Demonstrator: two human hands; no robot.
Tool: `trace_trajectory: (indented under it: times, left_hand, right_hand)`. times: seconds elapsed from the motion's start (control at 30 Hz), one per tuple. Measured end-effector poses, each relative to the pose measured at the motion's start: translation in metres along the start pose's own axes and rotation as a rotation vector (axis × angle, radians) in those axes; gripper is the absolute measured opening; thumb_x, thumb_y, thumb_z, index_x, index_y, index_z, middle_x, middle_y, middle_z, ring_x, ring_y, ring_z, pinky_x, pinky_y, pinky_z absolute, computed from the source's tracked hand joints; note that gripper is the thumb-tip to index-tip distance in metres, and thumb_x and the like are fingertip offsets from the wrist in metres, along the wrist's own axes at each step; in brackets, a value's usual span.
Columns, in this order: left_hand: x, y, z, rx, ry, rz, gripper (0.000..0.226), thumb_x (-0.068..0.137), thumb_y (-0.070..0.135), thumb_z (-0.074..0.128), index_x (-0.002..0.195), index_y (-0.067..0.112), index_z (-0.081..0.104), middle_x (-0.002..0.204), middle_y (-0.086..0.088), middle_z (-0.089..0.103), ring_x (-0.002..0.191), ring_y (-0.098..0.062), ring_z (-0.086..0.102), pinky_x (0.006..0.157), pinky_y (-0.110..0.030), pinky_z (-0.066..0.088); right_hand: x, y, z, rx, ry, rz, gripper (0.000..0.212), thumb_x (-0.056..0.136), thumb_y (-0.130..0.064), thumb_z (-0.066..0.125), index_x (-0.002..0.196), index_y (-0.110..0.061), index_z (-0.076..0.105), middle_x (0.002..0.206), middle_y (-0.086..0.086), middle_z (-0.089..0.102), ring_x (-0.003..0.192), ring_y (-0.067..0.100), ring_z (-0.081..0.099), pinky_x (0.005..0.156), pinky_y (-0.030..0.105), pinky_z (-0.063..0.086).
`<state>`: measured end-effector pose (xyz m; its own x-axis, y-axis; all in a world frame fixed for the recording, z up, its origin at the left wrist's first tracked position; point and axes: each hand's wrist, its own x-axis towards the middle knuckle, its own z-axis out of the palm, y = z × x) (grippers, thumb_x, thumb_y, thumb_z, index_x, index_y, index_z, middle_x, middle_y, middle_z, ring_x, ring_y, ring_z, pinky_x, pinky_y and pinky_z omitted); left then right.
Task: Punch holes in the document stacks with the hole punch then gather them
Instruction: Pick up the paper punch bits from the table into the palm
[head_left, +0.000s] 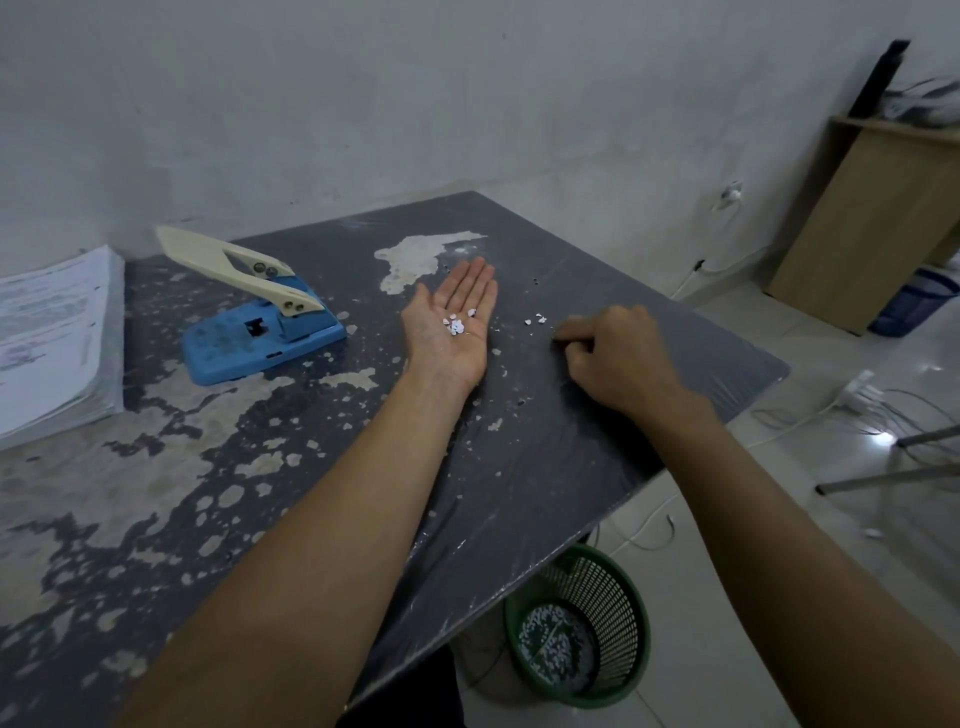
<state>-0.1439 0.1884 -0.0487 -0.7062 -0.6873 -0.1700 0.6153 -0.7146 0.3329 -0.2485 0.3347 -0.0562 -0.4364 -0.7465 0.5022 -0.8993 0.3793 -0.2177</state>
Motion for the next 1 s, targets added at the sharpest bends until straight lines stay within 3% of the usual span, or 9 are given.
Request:
trace_trajectory:
  times: [0.13, 0.27, 0.33, 0.43, 0.57, 0.67, 0.77, 0.87, 1.0]
  left_hand:
    - [-0.001, 0.000, 0.000, 0.014, -0.003, -0.001, 0.057, 0.107, 0.034, 0.025, 0.128, -0.013, 0.051, 0.127, -0.029, 0.060, 0.121, -0.038, 0.058, 0.109, -0.045, 0.042]
    - [-0.001, 0.000, 0.001, 0.029, 0.001, 0.000, 0.056, 0.108, 0.033, 0.026, 0.128, -0.012, 0.052, 0.127, -0.029, 0.059, 0.121, -0.038, 0.057, 0.109, -0.045, 0.042]
    - [-0.002, -0.001, 0.001, 0.045, 0.007, -0.001, 0.055, 0.108, 0.033, 0.026, 0.128, -0.012, 0.051, 0.129, -0.029, 0.058, 0.123, -0.038, 0.056, 0.109, -0.045, 0.041]
    - [-0.001, -0.002, 0.002, 0.072, 0.036, -0.004, 0.055, 0.108, 0.033, 0.025, 0.131, -0.012, 0.047, 0.134, -0.029, 0.054, 0.127, -0.038, 0.052, 0.111, -0.045, 0.039]
    - [0.000, -0.001, 0.004, 0.083, 0.068, -0.005, 0.057, 0.108, 0.033, 0.025, 0.138, -0.012, 0.040, 0.140, -0.029, 0.048, 0.133, -0.038, 0.046, 0.114, -0.044, 0.035]
    - [0.001, -0.001, 0.004, 0.096, 0.085, -0.008, 0.057, 0.108, 0.034, 0.025, 0.140, -0.012, 0.038, 0.143, -0.028, 0.045, 0.135, -0.037, 0.044, 0.114, -0.044, 0.034]
    - [0.002, -0.001, 0.004, 0.095, 0.097, -0.009, 0.058, 0.108, 0.034, 0.025, 0.141, -0.012, 0.037, 0.144, -0.029, 0.044, 0.136, -0.037, 0.043, 0.115, -0.043, 0.033]
    - [0.002, -0.001, 0.004, 0.086, 0.099, -0.015, 0.058, 0.108, 0.034, 0.025, 0.140, -0.012, 0.037, 0.143, -0.029, 0.044, 0.135, -0.038, 0.043, 0.114, -0.044, 0.034]
    - [0.001, -0.001, 0.004, 0.079, 0.094, -0.018, 0.058, 0.108, 0.034, 0.026, 0.139, -0.013, 0.038, 0.141, -0.029, 0.046, 0.134, -0.038, 0.045, 0.114, -0.044, 0.035]
  right_hand:
    - [0.008, 0.002, 0.005, 0.021, -0.091, -0.056, 0.039, 0.081, 0.002, 0.049, 0.105, -0.013, 0.076, 0.107, 0.010, 0.074, 0.097, 0.037, 0.066, 0.087, 0.041, 0.052]
    - [0.001, 0.009, -0.003, 0.136, 0.017, -0.055, 0.041, 0.077, 0.008, 0.051, 0.096, -0.014, 0.079, 0.095, 0.006, 0.077, 0.081, 0.030, 0.071, 0.078, 0.028, 0.053]
    - [-0.004, 0.006, -0.005, 0.150, 0.041, -0.076, 0.037, 0.075, 0.006, 0.052, 0.089, -0.014, 0.080, 0.091, 0.006, 0.077, 0.074, 0.030, 0.071, 0.075, 0.031, 0.057]
    - [-0.001, -0.001, -0.002, 0.111, -0.035, -0.102, 0.037, 0.078, 0.002, 0.051, 0.097, -0.014, 0.078, 0.097, 0.007, 0.077, 0.084, 0.033, 0.069, 0.079, 0.040, 0.056]
    - [0.012, -0.004, 0.003, 0.084, -0.122, -0.089, 0.039, 0.084, 0.001, 0.047, 0.107, -0.012, 0.076, 0.102, 0.010, 0.075, 0.090, 0.032, 0.068, 0.084, 0.039, 0.055]
    - [0.017, -0.002, 0.005, 0.102, -0.047, -0.040, 0.037, 0.080, 0.003, 0.049, 0.100, -0.011, 0.078, 0.094, 0.009, 0.077, 0.083, 0.032, 0.069, 0.080, 0.031, 0.055]
    - [0.025, 0.004, 0.009, 0.079, -0.009, 0.044, 0.034, 0.078, 0.005, 0.051, 0.099, -0.003, 0.076, 0.099, 0.017, 0.074, 0.094, 0.040, 0.066, 0.084, 0.037, 0.052]
    - [0.031, 0.001, 0.013, 0.108, -0.151, 0.064, 0.041, 0.079, 0.010, 0.048, 0.114, 0.001, 0.068, 0.120, 0.020, 0.067, 0.113, 0.038, 0.059, 0.095, 0.038, 0.046]
    - [0.026, -0.007, 0.013, 0.141, -0.220, -0.046, 0.052, 0.073, 0.018, 0.047, 0.115, -0.005, 0.069, 0.121, 0.013, 0.067, 0.113, 0.032, 0.059, 0.096, 0.036, 0.046]
